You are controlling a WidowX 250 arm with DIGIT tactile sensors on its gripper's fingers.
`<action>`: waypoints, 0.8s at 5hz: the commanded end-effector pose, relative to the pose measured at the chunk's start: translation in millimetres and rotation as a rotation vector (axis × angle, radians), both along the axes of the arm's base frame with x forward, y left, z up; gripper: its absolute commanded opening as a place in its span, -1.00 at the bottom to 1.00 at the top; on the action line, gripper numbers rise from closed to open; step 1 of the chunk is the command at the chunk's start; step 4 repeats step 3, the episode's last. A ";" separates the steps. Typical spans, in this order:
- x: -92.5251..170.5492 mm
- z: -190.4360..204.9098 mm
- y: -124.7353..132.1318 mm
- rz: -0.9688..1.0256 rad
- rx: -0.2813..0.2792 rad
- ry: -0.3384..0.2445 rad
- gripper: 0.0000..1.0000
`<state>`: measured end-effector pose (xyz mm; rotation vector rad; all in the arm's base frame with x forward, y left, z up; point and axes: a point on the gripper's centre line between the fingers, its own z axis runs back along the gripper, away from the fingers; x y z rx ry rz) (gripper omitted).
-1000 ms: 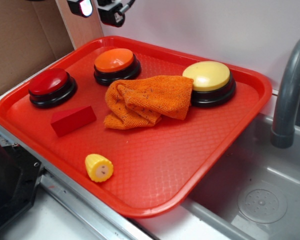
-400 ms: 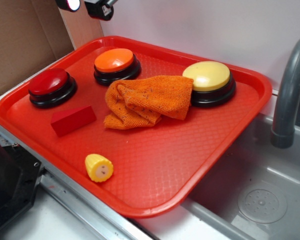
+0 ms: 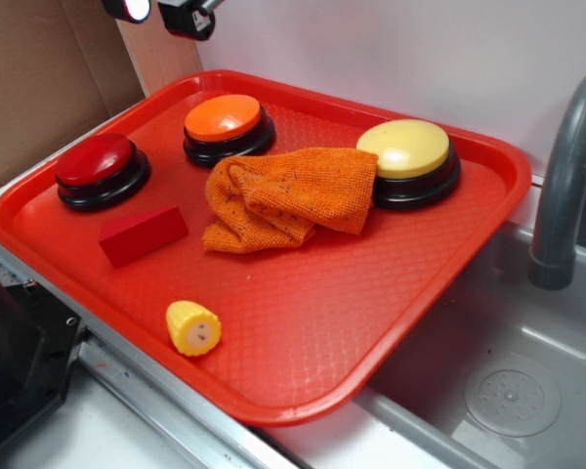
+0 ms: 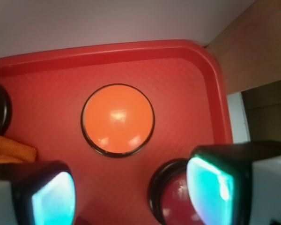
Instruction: Push the orange button.
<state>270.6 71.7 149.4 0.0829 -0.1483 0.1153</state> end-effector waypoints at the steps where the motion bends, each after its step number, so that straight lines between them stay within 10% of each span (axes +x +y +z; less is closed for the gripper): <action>1: 4.7 25.3 8.0 -0.013 0.049 -0.078 1.00; 4: 6.2 22.9 9.9 -0.028 0.075 -0.045 1.00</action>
